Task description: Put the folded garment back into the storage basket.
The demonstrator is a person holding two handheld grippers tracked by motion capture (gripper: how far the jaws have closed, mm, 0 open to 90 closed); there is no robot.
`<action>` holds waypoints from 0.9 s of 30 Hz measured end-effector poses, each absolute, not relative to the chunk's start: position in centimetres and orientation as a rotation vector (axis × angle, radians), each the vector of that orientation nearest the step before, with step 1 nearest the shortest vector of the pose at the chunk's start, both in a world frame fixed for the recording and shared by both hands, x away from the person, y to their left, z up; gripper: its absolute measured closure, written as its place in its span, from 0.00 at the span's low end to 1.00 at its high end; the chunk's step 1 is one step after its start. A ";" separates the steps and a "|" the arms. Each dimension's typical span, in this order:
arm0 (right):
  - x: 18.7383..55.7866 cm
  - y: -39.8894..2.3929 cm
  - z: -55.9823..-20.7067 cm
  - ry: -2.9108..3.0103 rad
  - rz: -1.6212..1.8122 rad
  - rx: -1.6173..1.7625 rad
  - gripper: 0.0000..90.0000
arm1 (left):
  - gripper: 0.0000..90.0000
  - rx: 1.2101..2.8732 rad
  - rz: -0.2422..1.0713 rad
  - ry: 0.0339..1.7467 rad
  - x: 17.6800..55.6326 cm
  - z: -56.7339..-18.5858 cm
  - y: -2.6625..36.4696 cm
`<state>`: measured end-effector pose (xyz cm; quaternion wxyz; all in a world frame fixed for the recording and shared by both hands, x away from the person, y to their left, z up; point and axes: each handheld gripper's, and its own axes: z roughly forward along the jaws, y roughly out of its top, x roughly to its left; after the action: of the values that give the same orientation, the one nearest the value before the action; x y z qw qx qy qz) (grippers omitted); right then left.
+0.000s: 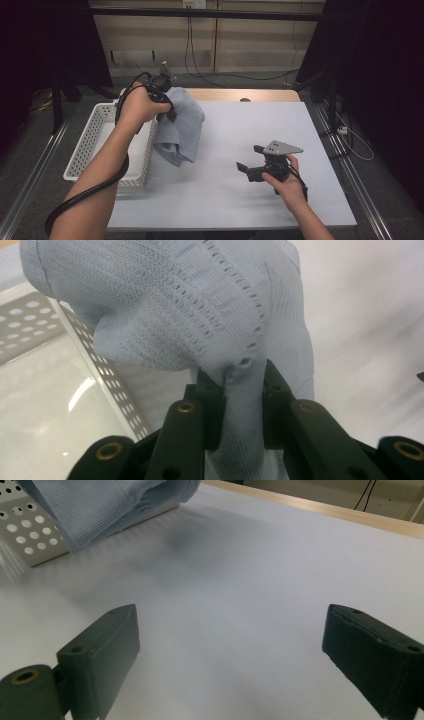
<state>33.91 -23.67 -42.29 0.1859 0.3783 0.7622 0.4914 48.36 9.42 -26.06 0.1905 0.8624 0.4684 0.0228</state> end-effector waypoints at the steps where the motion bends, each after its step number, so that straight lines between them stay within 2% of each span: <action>1: 33.9 -23.7 -42.3 2.147 1.384 1.065 0.08 | 0.85 2.425 0.068 1.314 48.4 -25.9 9.4; 27: 33.9 -23.9 -42.2 2.140 1.397 1.073 0.08 | 0.85 2.478 0.096 1.293 48.7 -23.6 10.1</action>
<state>33.95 -23.90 -42.23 0.1840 0.3807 0.7588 0.4954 48.73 10.12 -23.57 0.1717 0.8729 0.4555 0.0339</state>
